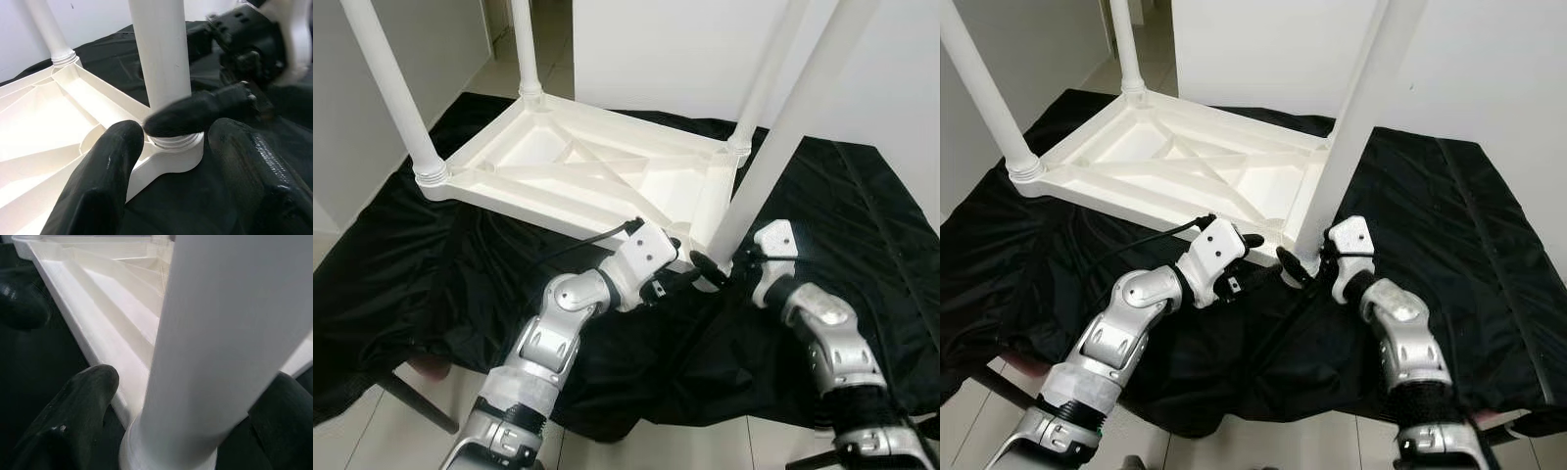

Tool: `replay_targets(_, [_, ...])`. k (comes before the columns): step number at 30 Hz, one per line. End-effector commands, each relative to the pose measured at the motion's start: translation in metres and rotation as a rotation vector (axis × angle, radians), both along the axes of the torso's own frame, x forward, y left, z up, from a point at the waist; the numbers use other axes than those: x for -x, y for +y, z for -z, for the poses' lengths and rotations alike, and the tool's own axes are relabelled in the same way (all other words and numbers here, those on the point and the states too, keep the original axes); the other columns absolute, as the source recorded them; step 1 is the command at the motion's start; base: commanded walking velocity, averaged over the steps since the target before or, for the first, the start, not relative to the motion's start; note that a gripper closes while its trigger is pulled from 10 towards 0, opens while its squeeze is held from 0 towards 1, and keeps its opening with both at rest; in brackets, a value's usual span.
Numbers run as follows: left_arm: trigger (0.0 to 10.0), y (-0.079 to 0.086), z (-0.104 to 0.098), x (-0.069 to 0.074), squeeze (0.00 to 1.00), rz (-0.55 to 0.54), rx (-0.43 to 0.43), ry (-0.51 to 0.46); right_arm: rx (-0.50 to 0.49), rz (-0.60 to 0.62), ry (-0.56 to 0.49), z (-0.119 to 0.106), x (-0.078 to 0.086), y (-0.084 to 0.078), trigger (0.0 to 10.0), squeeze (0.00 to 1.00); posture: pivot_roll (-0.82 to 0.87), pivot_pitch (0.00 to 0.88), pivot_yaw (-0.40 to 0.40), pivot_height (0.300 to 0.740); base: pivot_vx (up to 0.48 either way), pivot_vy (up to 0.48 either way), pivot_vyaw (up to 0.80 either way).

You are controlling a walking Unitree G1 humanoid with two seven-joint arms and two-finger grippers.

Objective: Building children table

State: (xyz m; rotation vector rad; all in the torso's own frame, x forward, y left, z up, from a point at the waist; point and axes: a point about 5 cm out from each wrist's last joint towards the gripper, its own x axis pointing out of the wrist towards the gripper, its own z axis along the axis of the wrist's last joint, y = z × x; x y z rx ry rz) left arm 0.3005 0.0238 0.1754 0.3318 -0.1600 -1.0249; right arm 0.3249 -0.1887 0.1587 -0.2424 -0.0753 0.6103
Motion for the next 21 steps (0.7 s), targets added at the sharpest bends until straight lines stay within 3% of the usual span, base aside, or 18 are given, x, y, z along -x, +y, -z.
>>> replay_targets(1, [10.0, -0.001, -0.001, -0.005, 0.00, -0.100, 0.005, -0.029, 0.046, -0.014, 0.019, 0.006, -0.005, -0.003, 3.5, 0.00, 0.01, 0.021, -0.037, 0.740, 0.000, 0.000, 0.00])
replay_targets(2, [10.0, -0.001, -0.001, -0.005, 0.00, -0.101, 0.002, -0.031, 0.055, -0.015, 0.022, 0.006, -0.007, -0.004, 2.9, 0.00, 0.01, 0.021, -0.037, 0.740, 0.000, 0.000, 0.00])
replay_targets(4, [10.0, -0.001, -0.001, -0.005, 0.00, -0.101, 0.000, -0.032, 0.060, -0.017, 0.025, 0.006, -0.009, -0.004, 2.9, 0.00, 0.01, 0.021, -0.037, 0.740, 0.000, 0.000, 0.00])
replay_targets(5, [10.0, -0.001, -0.002, -0.005, 0.00, -0.102, -0.002, -0.034, 0.063, -0.024, 0.027, 0.006, -0.009, -0.004, 0.0, 0.00, 0.01, 0.020, -0.036, 0.740, 0.000, 0.000, 0.00])
replay_targets(15, [10.0, -0.001, -0.001, -0.005, 0.00, -0.071, 0.001, 0.006, 0.048, -0.057, 0.060, 0.017, -0.009, -0.005, 0.0, 0.00, 0.01, 0.025, -0.034, 0.740, 0.000, 0.000, 0.00])
replay_targets(16, [10.0, -0.001, 0.000, -0.004, 0.00, -0.072, -0.001, 0.004, 0.033, -0.037, 0.062, 0.017, -0.009, -0.006, 10.0, 0.00, 0.01, 0.028, -0.031, 0.740, 0.000, 0.000, 0.00])
replay_targets(21, [10.0, -0.001, 0.000, -0.004, 0.00, -0.074, -0.004, 0.002, 0.008, -0.002, 0.049, 0.015, -0.009, -0.007, 10.0, 0.00, 0.01, 0.031, -0.030, 0.740, 0.000, 0.000, 0.00])
